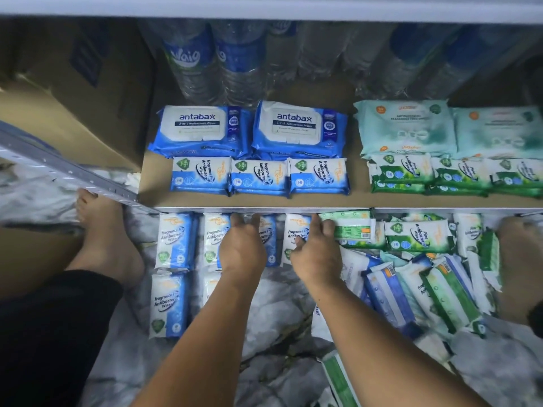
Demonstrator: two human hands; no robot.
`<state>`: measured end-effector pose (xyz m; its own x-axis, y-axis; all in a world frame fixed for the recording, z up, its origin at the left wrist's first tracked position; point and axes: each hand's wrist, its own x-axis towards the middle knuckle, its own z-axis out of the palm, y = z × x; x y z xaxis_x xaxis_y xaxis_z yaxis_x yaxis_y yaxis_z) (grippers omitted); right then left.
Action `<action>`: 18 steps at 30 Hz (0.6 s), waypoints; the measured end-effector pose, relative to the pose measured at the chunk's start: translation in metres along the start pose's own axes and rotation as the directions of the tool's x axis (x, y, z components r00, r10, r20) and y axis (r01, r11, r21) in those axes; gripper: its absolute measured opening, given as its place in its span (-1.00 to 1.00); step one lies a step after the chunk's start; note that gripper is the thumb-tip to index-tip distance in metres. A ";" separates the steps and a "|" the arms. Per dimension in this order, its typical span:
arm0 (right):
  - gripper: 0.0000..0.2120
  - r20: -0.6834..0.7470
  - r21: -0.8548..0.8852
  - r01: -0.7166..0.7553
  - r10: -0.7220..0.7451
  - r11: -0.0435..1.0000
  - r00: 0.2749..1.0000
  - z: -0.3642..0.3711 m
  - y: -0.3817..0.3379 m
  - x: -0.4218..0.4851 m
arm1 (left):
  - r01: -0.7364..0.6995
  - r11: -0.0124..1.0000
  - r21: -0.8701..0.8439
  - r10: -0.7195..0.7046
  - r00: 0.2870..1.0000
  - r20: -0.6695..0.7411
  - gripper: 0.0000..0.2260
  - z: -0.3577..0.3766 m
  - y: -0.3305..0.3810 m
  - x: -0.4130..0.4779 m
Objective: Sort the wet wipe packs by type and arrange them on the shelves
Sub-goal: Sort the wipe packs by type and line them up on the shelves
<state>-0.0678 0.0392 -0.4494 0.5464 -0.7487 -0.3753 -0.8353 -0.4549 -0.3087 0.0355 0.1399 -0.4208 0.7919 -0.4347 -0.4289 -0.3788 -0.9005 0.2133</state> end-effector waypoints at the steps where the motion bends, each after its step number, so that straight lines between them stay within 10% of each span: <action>1: -0.27 -0.001 -0.002 -0.013 0.013 1.000 1.000 0.001 0.000 0.000 | -0.002 1.000 0.000 0.002 1.000 -0.003 -0.39 0.001 0.000 0.000; 13: -0.59 -0.333 0.250 0.203 -0.113 0.947 0.936 -0.054 0.037 -0.029 | -0.067 0.967 -0.246 0.044 0.994 -0.098 -0.72 0.000 0.015 -0.027; 18: -0.64 -0.133 0.439 -0.143 0.222 0.887 0.966 -0.108 0.121 -0.068 | -0.117 0.922 -0.368 0.112 0.993 -0.033 -0.74 0.000 0.035 -0.069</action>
<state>-0.2128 -0.0171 -0.3673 0.3346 -0.8882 -0.3148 -0.7924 -0.0844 -0.6041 -0.0320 0.1381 -0.3836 0.7595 -0.5328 -0.3732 -0.2653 -0.7775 0.5702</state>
